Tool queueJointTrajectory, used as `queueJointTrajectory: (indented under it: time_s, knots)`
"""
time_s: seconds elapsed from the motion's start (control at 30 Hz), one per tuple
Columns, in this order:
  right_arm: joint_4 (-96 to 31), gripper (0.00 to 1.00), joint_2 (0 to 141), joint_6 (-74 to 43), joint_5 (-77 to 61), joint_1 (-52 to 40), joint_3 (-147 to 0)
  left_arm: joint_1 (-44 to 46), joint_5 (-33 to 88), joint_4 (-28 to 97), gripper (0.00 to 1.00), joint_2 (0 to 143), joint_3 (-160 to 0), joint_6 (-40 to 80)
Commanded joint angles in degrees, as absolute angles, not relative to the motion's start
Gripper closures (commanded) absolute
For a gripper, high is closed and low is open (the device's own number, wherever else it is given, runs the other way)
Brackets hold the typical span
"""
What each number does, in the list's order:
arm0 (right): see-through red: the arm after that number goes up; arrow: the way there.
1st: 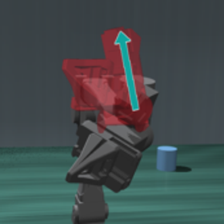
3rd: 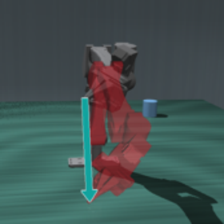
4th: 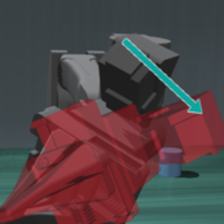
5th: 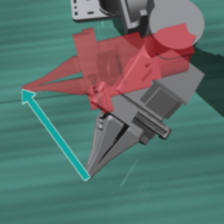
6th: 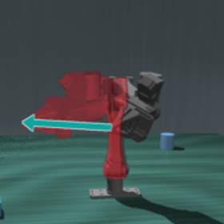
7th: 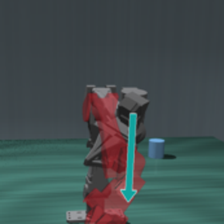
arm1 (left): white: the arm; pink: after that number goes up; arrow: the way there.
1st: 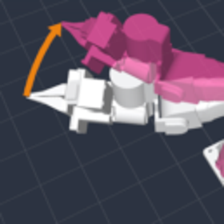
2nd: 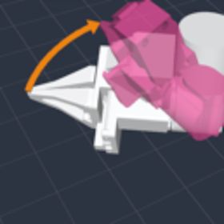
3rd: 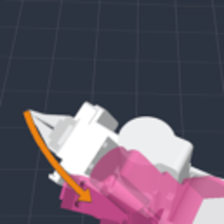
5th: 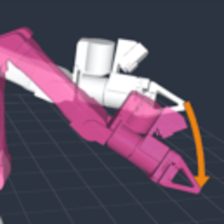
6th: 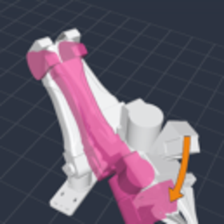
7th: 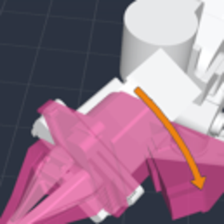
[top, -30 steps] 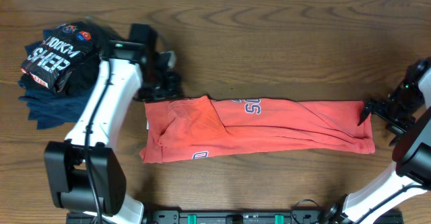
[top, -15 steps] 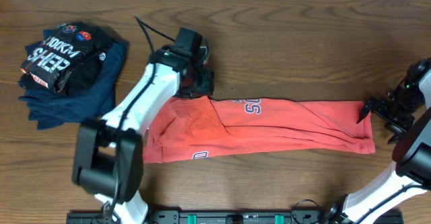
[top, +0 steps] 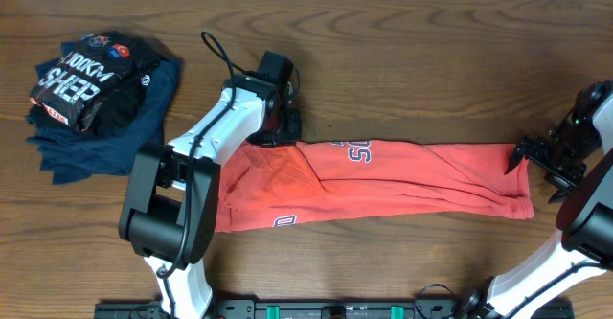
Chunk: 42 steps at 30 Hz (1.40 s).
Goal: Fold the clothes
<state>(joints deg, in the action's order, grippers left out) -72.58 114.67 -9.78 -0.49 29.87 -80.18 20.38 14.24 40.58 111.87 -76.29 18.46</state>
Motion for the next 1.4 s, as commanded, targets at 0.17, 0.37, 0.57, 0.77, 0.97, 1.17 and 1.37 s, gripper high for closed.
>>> queueJointTrajectory:
  time_s: [0.17,0.37,0.57,0.77,0.97,1.17,1.37]
  knots:
    - [-72.3,0.01,113.0,-8.9,-0.7,29.6,-80.1,20.7,22.6,40.9,0.94,111.8,-76.1,17.3]
    - [-71.7,0.01,113.0,-9.0,-0.7,29.6,-80.1,23.4,29.6,42.4,0.94,111.5,-76.1,8.7]
    - [-71.6,0.01,113.0,-9.0,-0.8,29.6,-80.1,27.6,28.8,46.0,0.94,111.5,-76.1,7.0]
    - [-71.7,0.01,113.0,-9.0,-0.7,29.6,-80.1,30.6,26.1,45.4,0.94,111.5,-76.1,5.2]
    - [-73.1,0.01,113.0,-8.6,-1.0,29.6,-80.1,31.2,23.5,45.0,0.62,111.5,-76.1,4.7]
    - [-74.3,0.01,113.0,-4.7,-2.5,29.6,-80.1,31.0,22.4,45.3,0.57,108.1,-76.1,5.0]
    - [-73.5,0.01,113.0,1.5,-4.1,29.6,-80.0,29.6,9.0,46.5,0.53,99.1,-76.1,10.7]
